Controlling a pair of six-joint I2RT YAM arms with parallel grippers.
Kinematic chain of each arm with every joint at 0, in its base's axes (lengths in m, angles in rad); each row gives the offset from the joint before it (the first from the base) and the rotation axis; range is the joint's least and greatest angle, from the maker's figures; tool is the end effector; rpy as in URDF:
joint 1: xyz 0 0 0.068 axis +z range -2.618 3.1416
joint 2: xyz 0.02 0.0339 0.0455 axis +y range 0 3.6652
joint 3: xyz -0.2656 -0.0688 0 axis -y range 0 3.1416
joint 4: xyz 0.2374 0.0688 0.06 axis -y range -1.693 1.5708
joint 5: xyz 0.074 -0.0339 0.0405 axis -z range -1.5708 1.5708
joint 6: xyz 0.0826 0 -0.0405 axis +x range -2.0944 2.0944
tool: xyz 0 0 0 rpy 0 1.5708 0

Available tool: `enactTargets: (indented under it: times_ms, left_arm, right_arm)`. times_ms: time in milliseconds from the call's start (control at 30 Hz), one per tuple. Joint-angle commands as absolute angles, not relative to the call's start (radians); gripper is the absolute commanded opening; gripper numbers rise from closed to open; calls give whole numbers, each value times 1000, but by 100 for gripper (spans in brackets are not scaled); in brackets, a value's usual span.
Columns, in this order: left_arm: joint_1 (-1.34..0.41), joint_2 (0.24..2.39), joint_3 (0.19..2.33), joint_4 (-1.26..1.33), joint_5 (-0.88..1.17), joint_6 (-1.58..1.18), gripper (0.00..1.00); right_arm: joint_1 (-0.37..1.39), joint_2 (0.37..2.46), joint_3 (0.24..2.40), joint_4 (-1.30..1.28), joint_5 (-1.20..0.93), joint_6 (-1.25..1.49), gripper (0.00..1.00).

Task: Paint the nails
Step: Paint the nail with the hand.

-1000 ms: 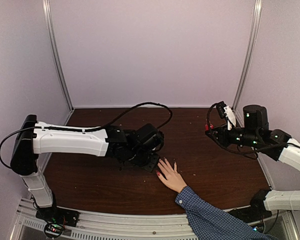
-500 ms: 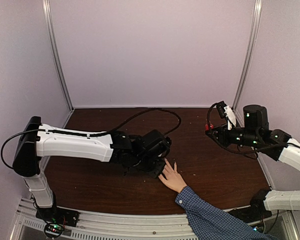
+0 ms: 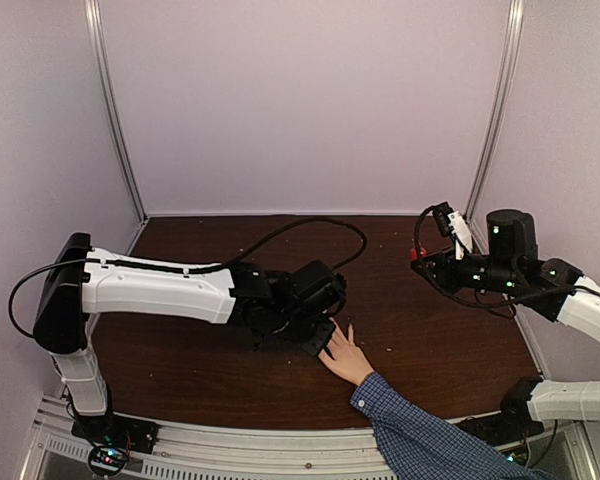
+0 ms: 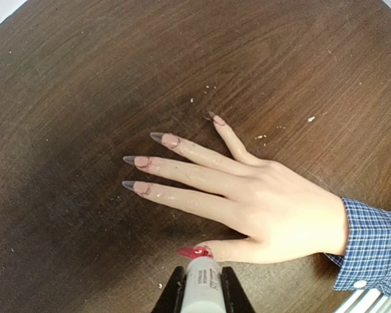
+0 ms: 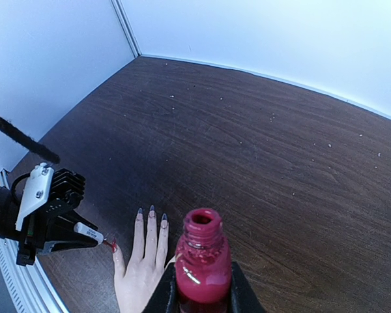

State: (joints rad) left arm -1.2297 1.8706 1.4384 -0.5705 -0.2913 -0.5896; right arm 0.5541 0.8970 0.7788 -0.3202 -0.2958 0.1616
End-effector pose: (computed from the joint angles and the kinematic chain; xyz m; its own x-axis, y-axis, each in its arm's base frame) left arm 0.1634 -0.3893 0.1932 -0.7075 0.4011 -0.5818 0.5505 0.8290 -0.0979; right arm 0.1877 0.1445 0.2877 -0.4734 -0.1119 -0.8737 -0.6602 0.7017 0.2678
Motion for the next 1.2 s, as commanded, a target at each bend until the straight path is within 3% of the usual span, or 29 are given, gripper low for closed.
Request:
enactTargets:
  times_ms: [0, 1167]
  left_arm:
    - [-1225, 1890, 1476, -573, -320, -586, 0]
    - [-1224, 1916, 1491, -595, -310, -598, 0]
  right_arm:
    - [547, 890, 784, -287, -306, 167, 0]
    - [543, 891, 781, -285, -314, 169, 0]
